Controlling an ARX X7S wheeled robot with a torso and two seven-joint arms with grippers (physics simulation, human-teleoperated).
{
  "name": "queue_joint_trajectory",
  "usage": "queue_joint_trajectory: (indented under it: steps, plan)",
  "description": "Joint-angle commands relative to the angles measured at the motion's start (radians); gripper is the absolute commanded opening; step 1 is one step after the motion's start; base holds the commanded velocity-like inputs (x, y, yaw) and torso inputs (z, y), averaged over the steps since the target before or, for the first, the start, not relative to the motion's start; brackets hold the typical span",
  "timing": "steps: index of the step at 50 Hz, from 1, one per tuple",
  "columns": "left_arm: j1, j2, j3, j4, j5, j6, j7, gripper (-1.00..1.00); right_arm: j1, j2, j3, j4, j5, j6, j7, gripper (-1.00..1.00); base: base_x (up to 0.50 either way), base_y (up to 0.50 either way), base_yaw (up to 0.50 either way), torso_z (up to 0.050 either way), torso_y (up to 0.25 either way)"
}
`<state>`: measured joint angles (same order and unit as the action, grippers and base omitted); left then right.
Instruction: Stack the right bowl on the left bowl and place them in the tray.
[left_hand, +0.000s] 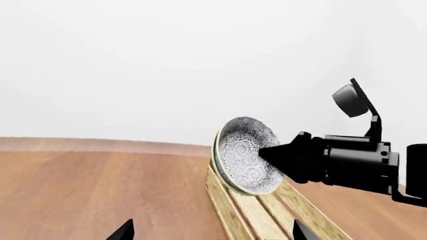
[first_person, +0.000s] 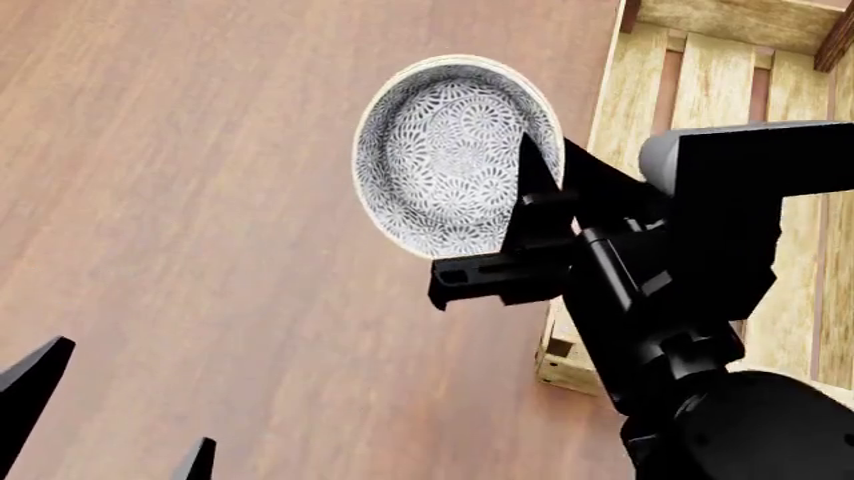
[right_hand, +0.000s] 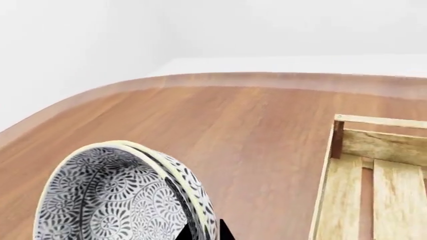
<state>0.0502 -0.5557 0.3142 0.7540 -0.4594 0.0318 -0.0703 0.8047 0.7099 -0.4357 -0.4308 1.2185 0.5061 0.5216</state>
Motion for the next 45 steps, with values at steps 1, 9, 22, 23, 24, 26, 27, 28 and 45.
queue_joint_trajectory:
  steps: [1, 9, 22, 23, 24, 26, 27, 28, 45]
  plan:
    - [0.029, 0.046, -0.053, -0.033, -0.011, 0.077, 0.010, 1.00, 0.170, -0.093, 0.036, 0.248, -0.056, -0.012, -0.068, -1.00, 0.00, 0.00, 0.00, 0.000, 0.000]
    - [0.024, 0.059, -0.044, -0.069, -0.013, 0.089, 0.019, 1.00, 0.285, -0.175, 0.045, 0.503, -0.068, -0.036, -0.146, -1.00, 0.00, 0.00, 0.00, 0.000, 0.001]
    - [0.017, 0.061, -0.022, -0.052, 0.013, 0.066, 0.006, 1.00, 0.382, -0.285, 0.085, 0.870, -0.117, -0.145, -0.199, -1.00, 0.00, 0.00, 0.00, 0.001, 0.002]
    - [0.017, 0.063, -0.019, -0.051, 0.017, 0.063, 0.004, 1.00, 0.400, -0.297, 0.089, 0.909, -0.122, -0.153, -0.201, -1.00, 0.00, 0.00, 0.00, 0.000, 0.000]
    - [0.016, 0.063, -0.019, -0.050, 0.018, 0.062, 0.003, 1.00, 0.407, -0.304, 0.097, 0.929, -0.116, -0.161, -0.207, -1.00, 0.00, 0.00, 0.00, 0.000, 0.000]
    - [0.015, 0.063, -0.017, -0.048, 0.020, 0.059, 0.001, 1.00, 0.415, -0.321, 0.113, 0.967, -0.115, -0.182, -0.190, -1.00, 0.00, 0.00, 0.00, 0.000, 0.000]
    - [0.013, 0.063, -0.017, -0.046, 0.017, 0.057, 0.000, 1.00, 0.414, -0.331, 0.128, 0.982, -0.104, -0.196, -0.193, -1.00, 0.00, 0.00, 0.00, 0.000, 0.000]
    - [0.013, 0.063, -0.017, -0.046, 0.017, 0.057, 0.000, 1.00, 0.421, -0.337, 0.124, 0.996, -0.114, -0.204, -0.198, -1.00, 0.00, 0.00, 0.00, 0.000, 0.000]
    - [0.008, 0.072, 0.007, -0.066, 0.039, 0.057, 0.003, 1.00, 0.489, -0.437, 0.215, 1.305, -0.105, -0.355, -0.162, -1.00, 0.00, 0.00, 0.00, 0.000, 0.001]
